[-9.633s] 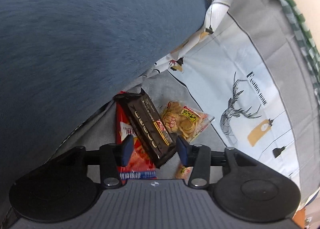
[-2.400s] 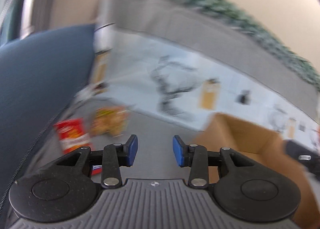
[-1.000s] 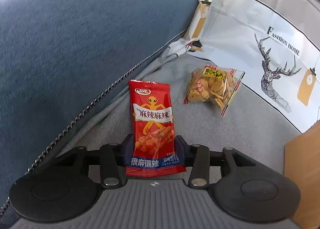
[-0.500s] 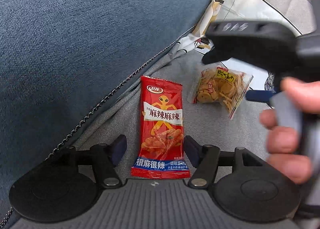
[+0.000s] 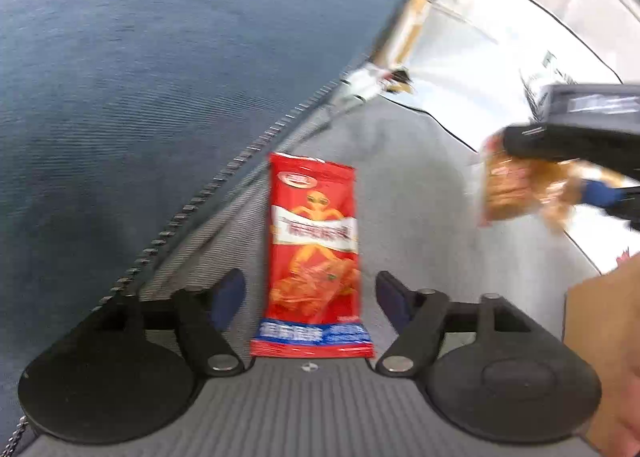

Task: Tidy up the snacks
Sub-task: 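Carry the red packet with the left gripper while the right gripper carries the cracker bag over the box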

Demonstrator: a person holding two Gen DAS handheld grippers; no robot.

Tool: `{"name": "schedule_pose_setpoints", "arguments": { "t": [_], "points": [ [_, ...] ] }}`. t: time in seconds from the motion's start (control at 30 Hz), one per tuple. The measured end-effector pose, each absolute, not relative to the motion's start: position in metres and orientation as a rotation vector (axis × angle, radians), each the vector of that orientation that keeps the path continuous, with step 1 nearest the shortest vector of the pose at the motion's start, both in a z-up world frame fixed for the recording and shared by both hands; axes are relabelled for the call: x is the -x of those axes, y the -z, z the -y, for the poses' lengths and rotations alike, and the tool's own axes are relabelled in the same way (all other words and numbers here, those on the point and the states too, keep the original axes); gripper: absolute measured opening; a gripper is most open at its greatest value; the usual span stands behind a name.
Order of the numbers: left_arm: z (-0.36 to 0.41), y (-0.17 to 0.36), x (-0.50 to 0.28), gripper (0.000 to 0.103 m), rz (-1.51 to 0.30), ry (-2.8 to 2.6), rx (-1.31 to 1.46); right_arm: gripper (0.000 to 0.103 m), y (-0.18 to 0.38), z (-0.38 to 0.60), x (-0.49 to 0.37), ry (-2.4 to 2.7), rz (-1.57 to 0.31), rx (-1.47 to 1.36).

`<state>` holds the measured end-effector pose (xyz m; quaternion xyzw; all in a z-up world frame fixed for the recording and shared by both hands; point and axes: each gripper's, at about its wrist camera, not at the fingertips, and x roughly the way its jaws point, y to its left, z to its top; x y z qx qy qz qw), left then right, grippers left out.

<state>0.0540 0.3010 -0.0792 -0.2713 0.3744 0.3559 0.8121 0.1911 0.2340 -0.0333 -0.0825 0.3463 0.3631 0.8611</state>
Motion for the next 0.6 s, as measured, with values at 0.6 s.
{"name": "schedule_pose_setpoints", "arguments": {
  "t": [0.6],
  "points": [
    [-0.281, 0.061, -0.048, 0.041, -0.791, -0.732, 0.467, 0.061, -0.04, -0.009, -0.082, -0.808, -0.54, 0.081]
  ]
}}
